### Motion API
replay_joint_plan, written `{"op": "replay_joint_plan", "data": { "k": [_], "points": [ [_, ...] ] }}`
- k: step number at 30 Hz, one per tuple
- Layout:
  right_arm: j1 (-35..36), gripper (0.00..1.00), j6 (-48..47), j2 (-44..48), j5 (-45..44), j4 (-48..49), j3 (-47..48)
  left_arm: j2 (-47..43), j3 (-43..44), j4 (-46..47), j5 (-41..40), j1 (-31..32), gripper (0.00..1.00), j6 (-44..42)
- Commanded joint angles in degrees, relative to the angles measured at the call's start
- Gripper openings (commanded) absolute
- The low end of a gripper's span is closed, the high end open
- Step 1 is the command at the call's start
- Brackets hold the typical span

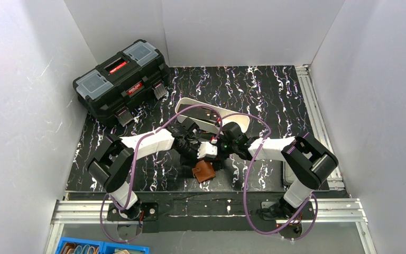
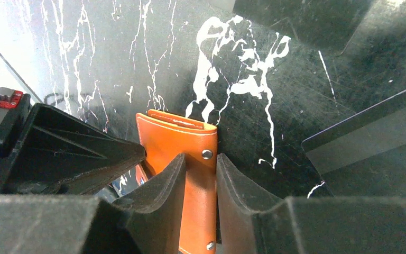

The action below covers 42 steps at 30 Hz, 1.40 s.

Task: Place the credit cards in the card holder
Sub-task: Close the card holder at the center of the board.

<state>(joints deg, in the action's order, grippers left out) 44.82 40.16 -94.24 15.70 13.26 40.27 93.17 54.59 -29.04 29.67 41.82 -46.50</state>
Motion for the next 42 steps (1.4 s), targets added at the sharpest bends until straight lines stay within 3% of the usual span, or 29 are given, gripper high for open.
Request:
{"op": "replay_joint_plan", "data": {
  "k": [1, 8, 14, 21, 42],
  "points": [
    [1.0, 0.35, -0.4, -1.3, -0.4, -1.9, 1.2, -2.4, 3.0, -4.2, -0.8, -1.9, 0.0, 0.1],
    [1.0, 0.34, -0.5, -1.6, -0.3, -1.9, 1.6, -4.8, 3.8, -9.5, -3.8, -6.1, 0.0, -1.9],
    [1.0, 0.34, -0.2, -1.9, -0.2, -1.7, 1.6, -5.2, 4.5, -14.2, 6.0, -4.5, 0.0, -2.0],
    [1.0, 0.34, -0.1, -2.3, -0.4, -1.7, 1.7, -5.2, 2.1, -8.7, 7.8, -2.4, 0.0, 3.0],
    [1.0, 0.34, 0.4, -2.7, -0.2, -1.2, 1.5, -3.7, -1.2, -1.7, 7.0, 0.4, 0.0, 4.0]
  ]
}}
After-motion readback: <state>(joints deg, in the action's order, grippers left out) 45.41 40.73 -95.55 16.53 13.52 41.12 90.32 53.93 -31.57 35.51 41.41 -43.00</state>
